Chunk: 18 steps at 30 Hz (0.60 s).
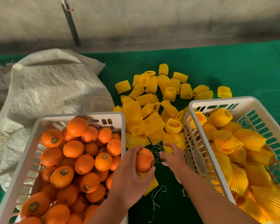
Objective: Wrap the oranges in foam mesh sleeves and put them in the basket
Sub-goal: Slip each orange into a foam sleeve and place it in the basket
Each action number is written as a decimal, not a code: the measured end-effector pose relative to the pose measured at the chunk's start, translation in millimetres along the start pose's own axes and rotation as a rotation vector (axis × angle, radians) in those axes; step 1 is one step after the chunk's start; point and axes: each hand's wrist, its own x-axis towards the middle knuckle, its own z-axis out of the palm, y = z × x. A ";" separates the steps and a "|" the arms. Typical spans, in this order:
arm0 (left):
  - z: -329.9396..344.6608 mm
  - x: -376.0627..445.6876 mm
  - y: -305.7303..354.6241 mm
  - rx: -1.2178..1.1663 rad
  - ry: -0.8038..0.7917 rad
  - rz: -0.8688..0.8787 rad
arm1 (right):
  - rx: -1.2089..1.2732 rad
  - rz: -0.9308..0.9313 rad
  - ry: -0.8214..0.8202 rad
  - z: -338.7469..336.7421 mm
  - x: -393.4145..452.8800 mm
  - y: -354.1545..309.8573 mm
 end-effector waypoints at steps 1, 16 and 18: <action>0.2 0.5 -0.1 0.001 -0.001 0.006 | 0.046 0.030 -0.029 -0.8 1.8 0.1; 0.0 0.1 3.1 0.049 0.002 0.040 | 0.484 0.099 -0.002 -7.6 7.4 -20.8; -0.7 -0.9 4.0 0.074 -0.028 0.040 | 0.428 0.048 0.074 -10.0 -7.3 -20.5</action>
